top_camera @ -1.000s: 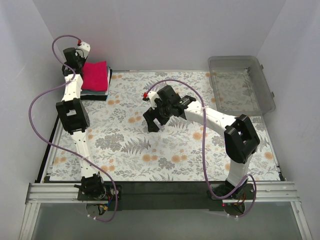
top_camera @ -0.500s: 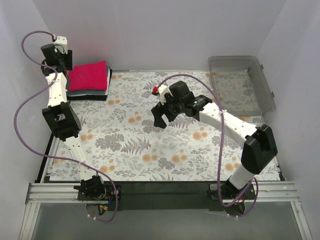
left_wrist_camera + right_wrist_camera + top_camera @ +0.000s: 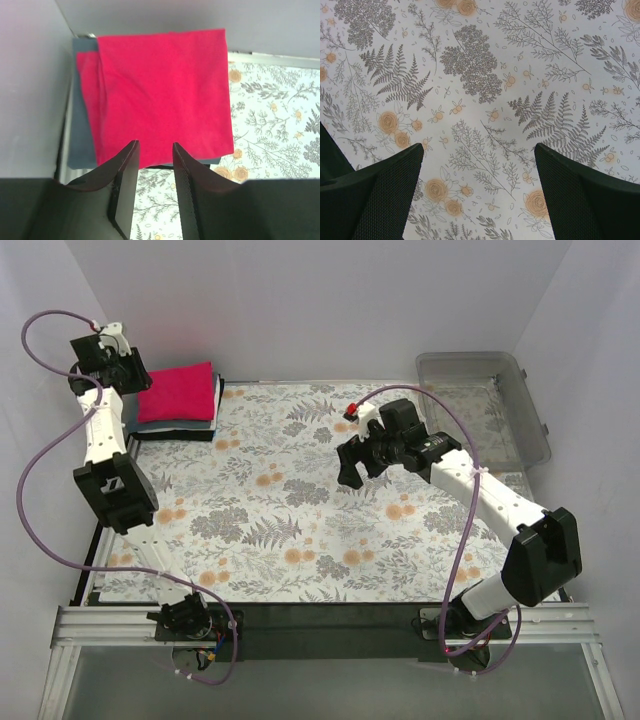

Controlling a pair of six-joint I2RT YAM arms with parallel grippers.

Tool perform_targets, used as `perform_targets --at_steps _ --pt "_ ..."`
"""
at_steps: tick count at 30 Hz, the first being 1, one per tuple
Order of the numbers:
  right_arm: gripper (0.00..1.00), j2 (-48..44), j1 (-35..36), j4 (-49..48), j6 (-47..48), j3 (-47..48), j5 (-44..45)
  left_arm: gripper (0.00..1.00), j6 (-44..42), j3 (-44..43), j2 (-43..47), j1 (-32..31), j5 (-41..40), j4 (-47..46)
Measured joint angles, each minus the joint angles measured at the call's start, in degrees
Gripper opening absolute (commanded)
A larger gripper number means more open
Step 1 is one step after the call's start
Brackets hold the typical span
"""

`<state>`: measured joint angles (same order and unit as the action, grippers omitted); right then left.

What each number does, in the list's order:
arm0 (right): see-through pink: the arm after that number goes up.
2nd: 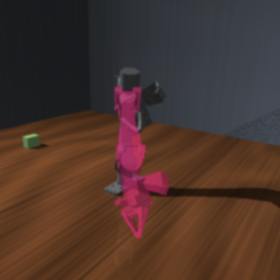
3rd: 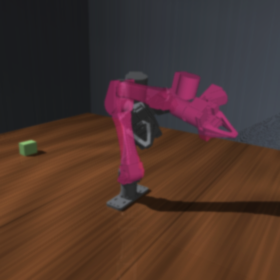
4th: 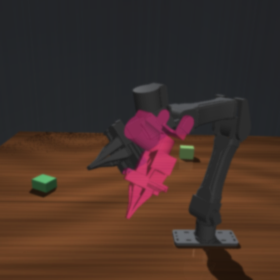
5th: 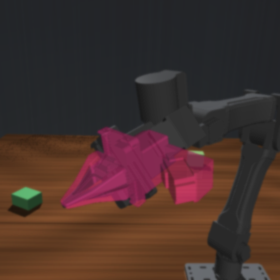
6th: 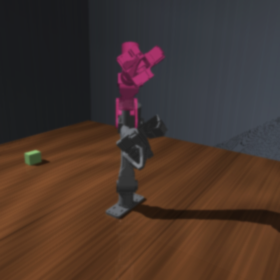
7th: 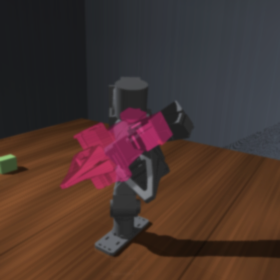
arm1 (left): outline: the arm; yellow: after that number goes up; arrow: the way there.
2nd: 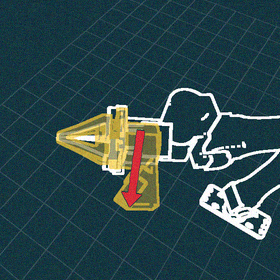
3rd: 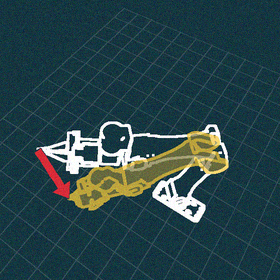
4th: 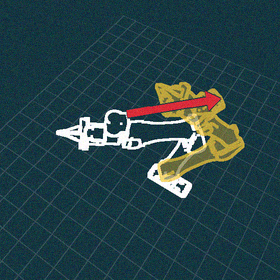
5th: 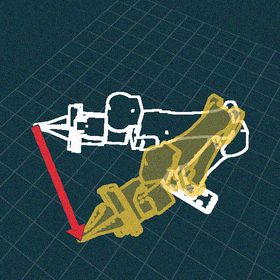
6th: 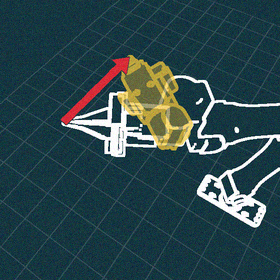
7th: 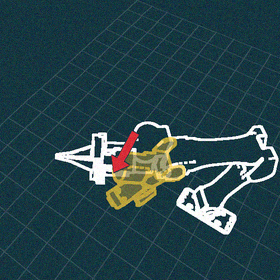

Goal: Fold and stack the t-shirts
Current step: Neatly place the folded tshirt to the corner

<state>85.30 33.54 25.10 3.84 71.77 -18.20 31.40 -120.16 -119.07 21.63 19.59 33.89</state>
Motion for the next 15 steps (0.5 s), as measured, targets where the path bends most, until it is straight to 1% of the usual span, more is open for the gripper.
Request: perform_targets --at_steps 1,6,12,15 --pt "0.98 -0.3 -0.2 0.0 0.0 -0.3 0.0 0.28 0.6 0.0 -0.8 -0.1 0.2 0.2" --pt "0.98 -0.6 -0.9 -0.2 0.0 -0.4 -0.2 0.26 2.5 -1.4 -7.5 -0.1 -0.2 0.9" --pt "0.98 -0.3 -1.2 -0.2 -0.2 -0.4 -0.7 0.22 3.0 -2.6 -15.6 -0.1 -5.1 0.8" --pt "0.98 0.2 -1.3 -0.2 -0.3 -0.4 -1.1 0.2 3.2 -2.6 -17.6 0.0 -7.8 0.6"
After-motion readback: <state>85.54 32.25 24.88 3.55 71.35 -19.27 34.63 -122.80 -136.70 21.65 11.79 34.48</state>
